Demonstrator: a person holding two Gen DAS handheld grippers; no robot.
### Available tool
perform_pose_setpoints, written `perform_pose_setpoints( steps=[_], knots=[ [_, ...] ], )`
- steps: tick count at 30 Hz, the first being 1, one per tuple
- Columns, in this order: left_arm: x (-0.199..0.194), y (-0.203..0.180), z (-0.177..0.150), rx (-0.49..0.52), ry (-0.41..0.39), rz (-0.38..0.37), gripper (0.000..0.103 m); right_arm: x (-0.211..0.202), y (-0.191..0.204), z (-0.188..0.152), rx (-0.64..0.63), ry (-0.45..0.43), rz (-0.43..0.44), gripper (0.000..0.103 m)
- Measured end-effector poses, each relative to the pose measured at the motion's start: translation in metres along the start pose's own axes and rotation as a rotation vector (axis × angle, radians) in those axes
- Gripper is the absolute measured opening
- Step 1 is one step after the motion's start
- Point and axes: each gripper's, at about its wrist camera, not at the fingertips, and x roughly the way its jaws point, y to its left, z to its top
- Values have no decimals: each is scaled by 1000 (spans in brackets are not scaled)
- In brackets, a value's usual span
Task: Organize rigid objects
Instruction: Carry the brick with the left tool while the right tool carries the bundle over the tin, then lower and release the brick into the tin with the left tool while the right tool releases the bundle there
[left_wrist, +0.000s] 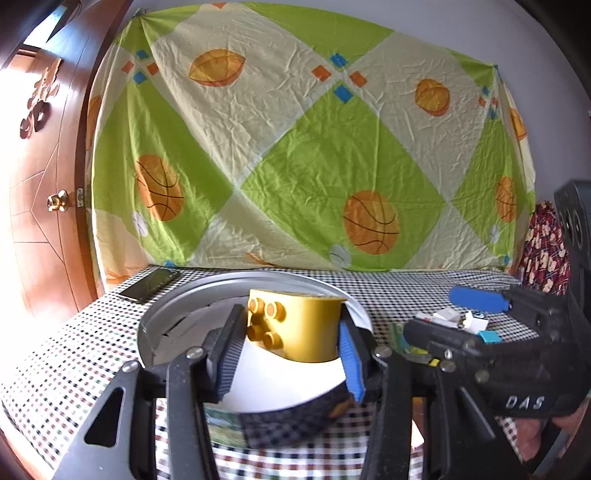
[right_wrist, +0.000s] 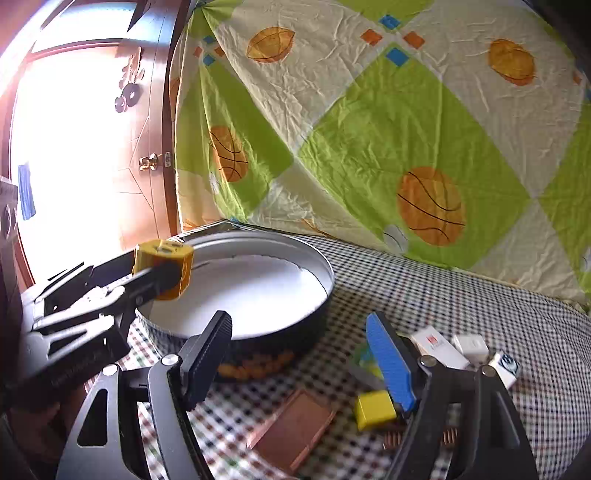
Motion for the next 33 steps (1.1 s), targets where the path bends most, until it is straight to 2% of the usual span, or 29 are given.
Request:
perform_pose_setpoints(
  steps=[5, 7, 9, 14, 22, 23, 24, 25, 26, 30, 33],
  knots=[
    [15, 26, 1, -43, 50, 27, 47, 25, -4, 10, 11, 92, 34, 77],
    [11, 35, -1, -61, 48, 31, 47, 13, -5, -3, 4, 113, 63, 77],
    [6, 40, -6, -64, 43, 41, 47, 7, -2, -18, -15, 161, 49, 77],
    [-6, 44, -18, -92, 37, 46, 47, 20, -1, -63, 40, 307, 36, 77],
    [-8, 42, -23, -82, 53, 47, 47, 52, 3, -88, 49, 416, 8, 76],
    [-7, 41, -23, -81, 55, 44, 47, 54, 3, -91, 51, 427, 9, 70],
    [-5, 40, -24, -78, 58, 42, 47, 52, 2, -91, 43, 413, 8, 66],
    [-4, 39, -24, -76, 62, 40, 47, 51, 3, -91, 31, 393, 18, 53],
    [-3, 38, -25, -73, 65, 39, 47, 49, 3, -90, 30, 390, 22, 50],
    [2, 38, -23, -63, 74, 38, 47, 40, 3, -85, 37, 335, 41, 49],
    [7, 40, -16, -53, 82, 39, 47, 25, 3, -66, 34, 264, 26, 47]
  ],
)
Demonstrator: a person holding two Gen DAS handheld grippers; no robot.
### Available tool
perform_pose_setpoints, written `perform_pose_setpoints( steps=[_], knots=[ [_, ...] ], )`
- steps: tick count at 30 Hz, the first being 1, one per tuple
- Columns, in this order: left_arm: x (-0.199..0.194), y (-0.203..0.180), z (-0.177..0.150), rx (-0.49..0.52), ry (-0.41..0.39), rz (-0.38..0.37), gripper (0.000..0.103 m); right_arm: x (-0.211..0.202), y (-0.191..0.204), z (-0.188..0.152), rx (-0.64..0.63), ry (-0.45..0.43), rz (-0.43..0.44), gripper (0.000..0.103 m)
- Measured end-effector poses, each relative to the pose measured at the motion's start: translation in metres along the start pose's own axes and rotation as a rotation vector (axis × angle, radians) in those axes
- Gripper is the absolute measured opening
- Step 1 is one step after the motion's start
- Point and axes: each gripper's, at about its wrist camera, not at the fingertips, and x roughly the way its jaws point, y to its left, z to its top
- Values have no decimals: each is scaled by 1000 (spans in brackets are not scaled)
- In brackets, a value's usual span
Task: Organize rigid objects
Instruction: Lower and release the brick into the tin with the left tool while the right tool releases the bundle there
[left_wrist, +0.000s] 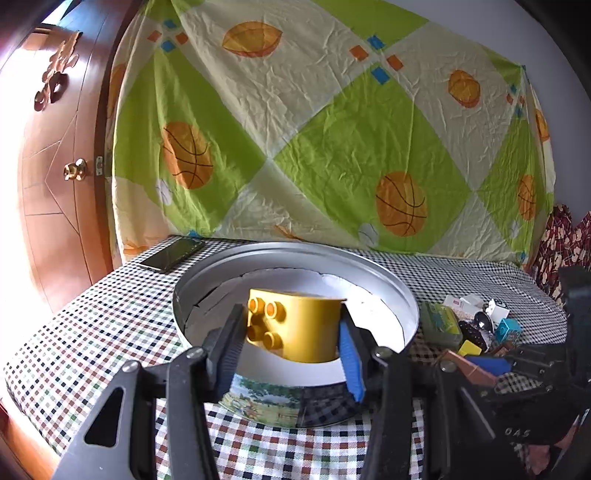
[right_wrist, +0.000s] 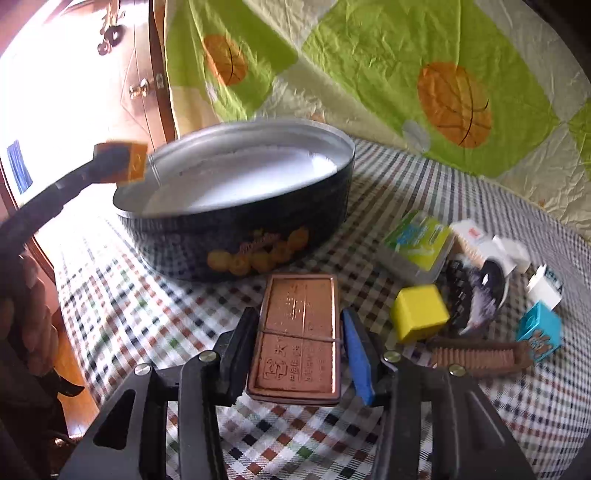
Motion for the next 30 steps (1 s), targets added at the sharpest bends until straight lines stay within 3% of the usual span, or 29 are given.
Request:
perform_pose_setpoints(
  steps=[4, 8, 14, 21, 22, 24, 30],
  knots=[
    [12, 3, 16, 10, 19, -1, 47, -15, -1, 34, -9, -82, 2, 47],
    [36, 2, 29, 59, 65, 44, 47, 0, -2, 73, -4, -107, 53, 47],
    [82, 17, 32, 53, 209, 87, 47, 58, 8, 107, -19, -41, 68, 47],
    [102, 26, 29, 64, 257, 145, 49, 91, 9, 111, -9, 12, 60, 48],
    [103, 26, 29, 64, 257, 153, 52, 92, 8, 112, -4, 10, 60, 51],
    [102, 28, 29, 54, 252, 165, 69, 86, 8, 110, -1, -3, 59, 63],
    [77, 17, 29, 33, 189, 194, 82, 41, -3, 95, -6, -66, 44, 64]
  ],
)
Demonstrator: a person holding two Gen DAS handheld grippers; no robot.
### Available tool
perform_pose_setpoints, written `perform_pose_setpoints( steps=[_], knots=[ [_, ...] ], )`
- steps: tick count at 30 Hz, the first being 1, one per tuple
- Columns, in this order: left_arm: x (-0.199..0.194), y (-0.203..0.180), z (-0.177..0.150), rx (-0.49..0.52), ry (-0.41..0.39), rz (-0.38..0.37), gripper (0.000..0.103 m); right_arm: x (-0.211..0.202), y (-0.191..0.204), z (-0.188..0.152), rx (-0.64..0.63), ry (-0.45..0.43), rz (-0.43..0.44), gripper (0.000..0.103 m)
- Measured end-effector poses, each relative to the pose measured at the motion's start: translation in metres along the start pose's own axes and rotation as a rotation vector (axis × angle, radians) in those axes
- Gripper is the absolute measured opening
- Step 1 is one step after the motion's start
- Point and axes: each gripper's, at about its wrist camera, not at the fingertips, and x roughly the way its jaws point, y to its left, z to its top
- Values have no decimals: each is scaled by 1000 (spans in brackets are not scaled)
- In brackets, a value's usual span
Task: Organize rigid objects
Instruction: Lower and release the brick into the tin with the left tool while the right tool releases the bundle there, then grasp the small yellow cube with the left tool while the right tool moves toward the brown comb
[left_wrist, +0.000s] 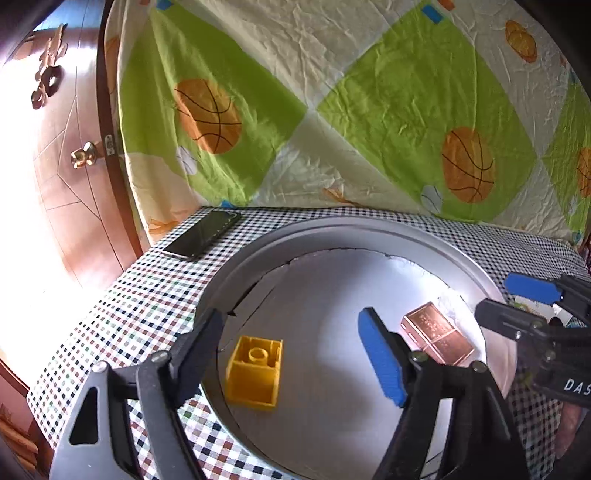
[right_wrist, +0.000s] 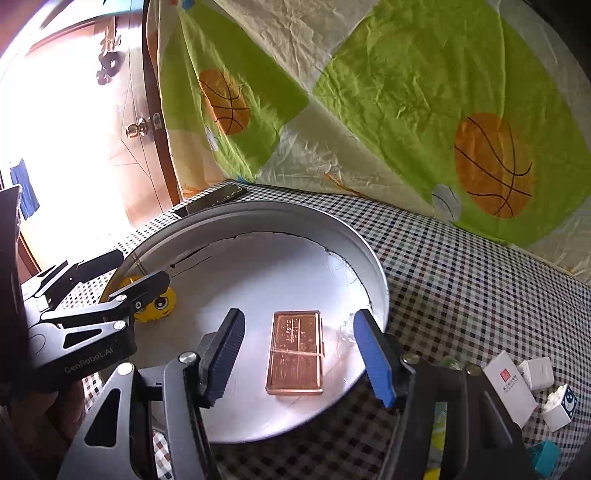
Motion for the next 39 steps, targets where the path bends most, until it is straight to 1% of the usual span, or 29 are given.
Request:
perform_pose_setpoints(
  steps=[2, 3, 7, 12, 14, 19, 22, 25, 27, 30, 35, 36, 37, 39],
  knots=[
    [-15, -9, -5, -2, -36, -12, 86, -21, -8, -9, -1, -22, -15, 64],
    [-22, -15, -7, 1, -51, -22, 86, -30, -12, -15, 0, -32, -20, 64],
    [-46, -47, -16, 29, -91, -80, 86, -73, -40, -46, 8, -64, -98, 67],
    [-66, -97, -28, 79, -101, -190, 86, -109, -80, -79, 76, -93, -212, 68],
    [-67, -120, -33, 113, -91, -217, 86, -121, -96, -91, 120, -103, -246, 69],
    [-60, -168, -45, 185, -32, -276, 86, -132, -124, -108, 190, -86, -298, 70],
    [-51, -190, -52, 219, 18, -294, 86, -134, -134, -114, 225, -72, -301, 70],
    [-40, -205, -57, 239, 86, -311, 86, -134, -140, -120, 238, -60, -305, 70],
    [-34, -212, -59, 242, 133, -333, 86, -135, -144, -123, 251, -54, -308, 70],
    [-27, -220, -59, 252, 176, -368, 86, -134, -151, -128, 284, -52, -299, 70],
    [-12, -228, -57, 251, 242, -381, 84, -132, -159, -131, 324, -45, -273, 71],
    [-7, -229, -57, 248, 264, -389, 79, -131, -159, -132, 327, -40, -270, 71],
    [-3, -229, -57, 243, 282, -401, 78, -130, -159, -132, 329, -33, -266, 71],
    [1, -228, -55, 224, 292, -423, 75, -124, -161, -135, 332, -6, -255, 73]
  ],
)
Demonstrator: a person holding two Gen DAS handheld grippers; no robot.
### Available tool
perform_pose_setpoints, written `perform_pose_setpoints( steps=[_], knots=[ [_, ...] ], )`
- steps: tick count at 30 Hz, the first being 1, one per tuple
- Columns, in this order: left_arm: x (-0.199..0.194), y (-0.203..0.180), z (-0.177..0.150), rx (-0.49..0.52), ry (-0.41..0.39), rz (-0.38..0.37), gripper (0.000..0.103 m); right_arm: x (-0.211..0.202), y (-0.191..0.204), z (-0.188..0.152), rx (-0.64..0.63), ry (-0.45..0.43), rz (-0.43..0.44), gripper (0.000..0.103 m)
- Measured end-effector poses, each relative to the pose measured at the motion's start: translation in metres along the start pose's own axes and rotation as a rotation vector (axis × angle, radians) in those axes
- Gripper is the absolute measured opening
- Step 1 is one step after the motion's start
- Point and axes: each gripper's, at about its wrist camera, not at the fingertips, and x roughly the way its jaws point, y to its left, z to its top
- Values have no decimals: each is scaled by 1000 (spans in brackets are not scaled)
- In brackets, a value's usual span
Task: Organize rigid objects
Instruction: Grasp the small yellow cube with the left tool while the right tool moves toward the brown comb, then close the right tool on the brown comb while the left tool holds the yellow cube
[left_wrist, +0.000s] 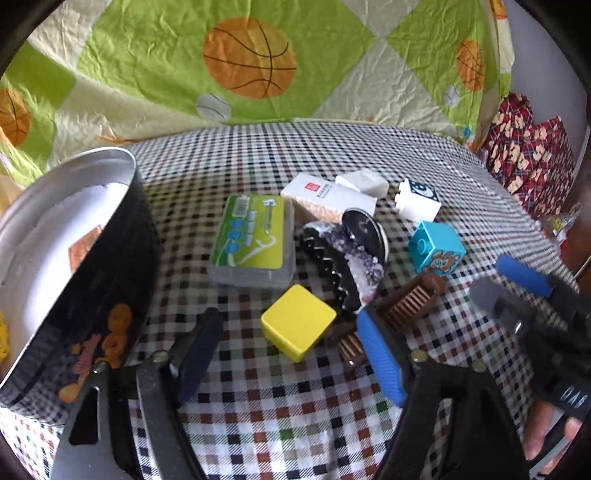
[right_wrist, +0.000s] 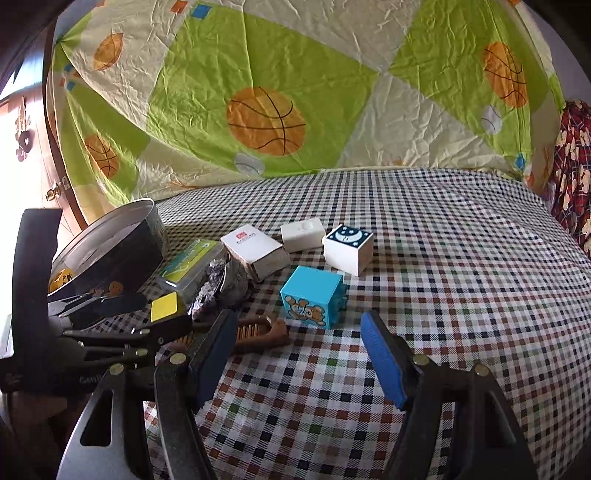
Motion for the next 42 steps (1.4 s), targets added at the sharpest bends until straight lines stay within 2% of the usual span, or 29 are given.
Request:
perform_pose_setpoints(
  steps=[1, 2, 3, 5, 13, 18, 20, 25, 31, 33, 36, 39, 42],
  knots=[
    [1, 0, 1, 0, -10, 4, 74, 4, 0, -1, -1, 23, -1, 74],
    [2, 1, 1, -1, -11, 0, 68, 6, 0, -1, -1, 32, -5, 74],
    [1, 2, 2, -5, -14, -23, 55, 6, -1, 0, 1, 34, -3, 74],
    [0, 0, 1, 10, -22, -40, 38, 6, -2, -1, 4, 33, 2, 74],
    [-12, 8, -2, 2, -67, -34, 37, 13, 16, -1, -76, 60, -4, 74],
    [-24, 12, -5, -6, -118, -1, 37, 27, 33, 0, -136, 126, 24, 75],
    [-28, 14, -5, -15, -136, 11, 37, 33, 39, 1, -144, 149, 30, 85],
    [-33, 22, -7, -39, -153, 1, 37, 38, 52, 2, -203, 175, 45, 88],
    [-35, 28, -9, -60, -158, -16, 37, 29, 51, 12, -314, 156, 138, 88],
    [-36, 28, -10, -60, -160, -18, 37, 30, 52, 11, -397, 163, 180, 88],
    [-36, 27, -10, -57, -161, -11, 37, 35, 51, 11, -478, 161, 196, 88],
    [-37, 27, -10, -60, -164, -7, 37, 49, 47, 16, -477, 198, 274, 88],
    [-38, 28, -11, -68, -168, -10, 37, 63, 48, 17, -487, 216, 294, 88]
  ],
)
